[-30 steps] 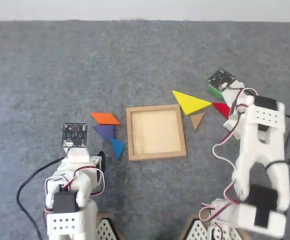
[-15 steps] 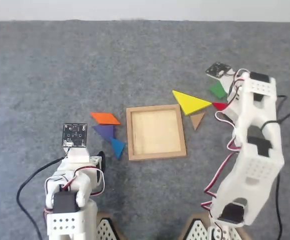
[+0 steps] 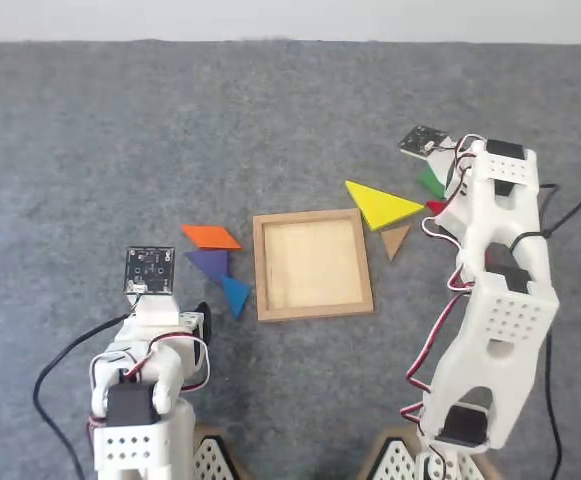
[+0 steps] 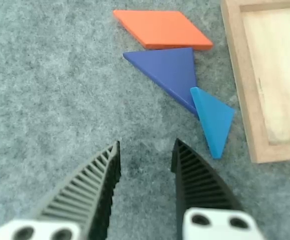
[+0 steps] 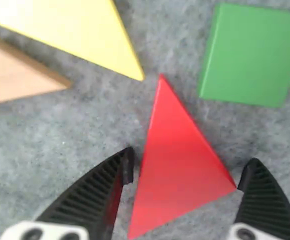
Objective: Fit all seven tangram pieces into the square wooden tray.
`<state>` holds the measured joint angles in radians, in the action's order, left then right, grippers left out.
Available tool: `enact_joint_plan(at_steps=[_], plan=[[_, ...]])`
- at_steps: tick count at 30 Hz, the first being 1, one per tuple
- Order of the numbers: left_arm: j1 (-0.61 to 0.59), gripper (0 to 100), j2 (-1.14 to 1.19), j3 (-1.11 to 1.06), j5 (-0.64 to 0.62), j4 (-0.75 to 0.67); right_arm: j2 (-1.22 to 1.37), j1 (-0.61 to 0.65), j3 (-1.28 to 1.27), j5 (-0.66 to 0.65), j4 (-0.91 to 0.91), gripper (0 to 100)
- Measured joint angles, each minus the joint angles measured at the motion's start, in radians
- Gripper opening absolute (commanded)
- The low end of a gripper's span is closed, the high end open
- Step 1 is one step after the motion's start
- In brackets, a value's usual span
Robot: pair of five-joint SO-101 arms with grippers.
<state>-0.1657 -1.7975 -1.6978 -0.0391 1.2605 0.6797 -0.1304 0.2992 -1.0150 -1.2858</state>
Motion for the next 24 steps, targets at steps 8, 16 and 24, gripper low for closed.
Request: enact_joint_plan(at_steps=[8,16,24], plan=[[0.0,16,0.0,0.0,0.0,0.0,0.012,-0.008,0.009,0.069,-0.006,23.9],[0.0,16,0.0,0.0,0.0,0.0,0.012,-0.025,0.029,0.176,0.003,13.0],[0.0,16,0.0,0.0,0.0,0.0,0.011,-0.041,0.04,0.238,-0.008,21.2]])
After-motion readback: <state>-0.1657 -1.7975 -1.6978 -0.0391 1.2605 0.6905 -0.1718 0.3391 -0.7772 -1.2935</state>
